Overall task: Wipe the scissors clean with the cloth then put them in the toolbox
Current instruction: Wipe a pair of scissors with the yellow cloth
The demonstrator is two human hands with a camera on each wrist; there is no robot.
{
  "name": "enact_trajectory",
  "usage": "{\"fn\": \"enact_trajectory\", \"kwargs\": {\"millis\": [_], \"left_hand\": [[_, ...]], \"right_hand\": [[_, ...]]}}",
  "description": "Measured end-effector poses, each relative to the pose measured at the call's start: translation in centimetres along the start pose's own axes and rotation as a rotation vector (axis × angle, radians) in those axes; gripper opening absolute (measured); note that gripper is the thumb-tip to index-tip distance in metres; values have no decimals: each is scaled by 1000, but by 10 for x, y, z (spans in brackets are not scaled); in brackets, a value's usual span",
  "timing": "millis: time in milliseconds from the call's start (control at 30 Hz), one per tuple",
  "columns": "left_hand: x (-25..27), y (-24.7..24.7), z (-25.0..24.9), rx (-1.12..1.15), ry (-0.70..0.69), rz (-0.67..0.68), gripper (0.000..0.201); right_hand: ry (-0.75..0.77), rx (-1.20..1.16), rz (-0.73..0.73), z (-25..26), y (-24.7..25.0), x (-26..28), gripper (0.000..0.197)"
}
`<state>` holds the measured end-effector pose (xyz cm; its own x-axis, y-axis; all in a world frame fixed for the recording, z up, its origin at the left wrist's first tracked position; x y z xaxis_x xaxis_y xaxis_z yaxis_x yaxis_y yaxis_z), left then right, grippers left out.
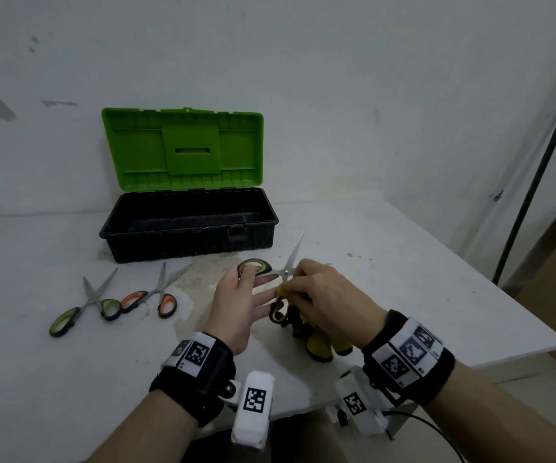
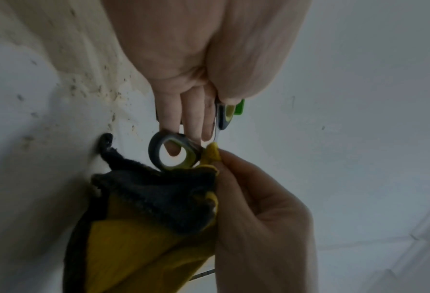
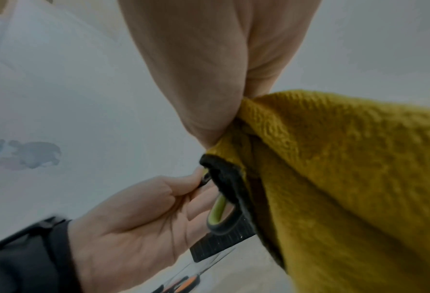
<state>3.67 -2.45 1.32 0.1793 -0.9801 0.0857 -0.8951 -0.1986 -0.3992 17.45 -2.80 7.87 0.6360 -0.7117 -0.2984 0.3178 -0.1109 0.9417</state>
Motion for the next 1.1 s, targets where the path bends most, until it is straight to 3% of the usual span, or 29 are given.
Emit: {"fn": "enact_trajectory", "kwargs": {"millis": [100,267,400,767,867,933,1100], "left_hand": [[2,-6,0,63,57,83,26],[5,-6,6,217,108,218,19],[3,-1,15,210,154,243,35],[13,-4,15,81,202,387,37],[14,-3,19,63,222,342,35],[12,-2,22,90,238,279,24],[1,14,16,-126,137,120,19]], "right_hand": [[-99,-10,-65,-13,4,-4,22],[-74,-18,-56,-12,5,-4,23],[-32,-21,-79,-9,6,-4,21],[-34,28,-123,-17,11,-4,20],[-23,12,-161,-19,10,-4,19],[-8,3,-167,-18,8,-4,19],[-21,-75,-199,-22,2,-4,19]]}}
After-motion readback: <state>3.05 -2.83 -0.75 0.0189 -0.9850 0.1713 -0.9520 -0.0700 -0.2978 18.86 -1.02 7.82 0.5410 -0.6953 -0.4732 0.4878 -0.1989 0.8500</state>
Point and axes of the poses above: each hand's wrist, its own x-axis away from the middle knuckle, its own y-axis out of the back of the hand, z = x × y, the point moved 5 cm from there along -x, towards the middle knuckle, and after that the axes turned 4 degrees about x, right-handed, at the moved point
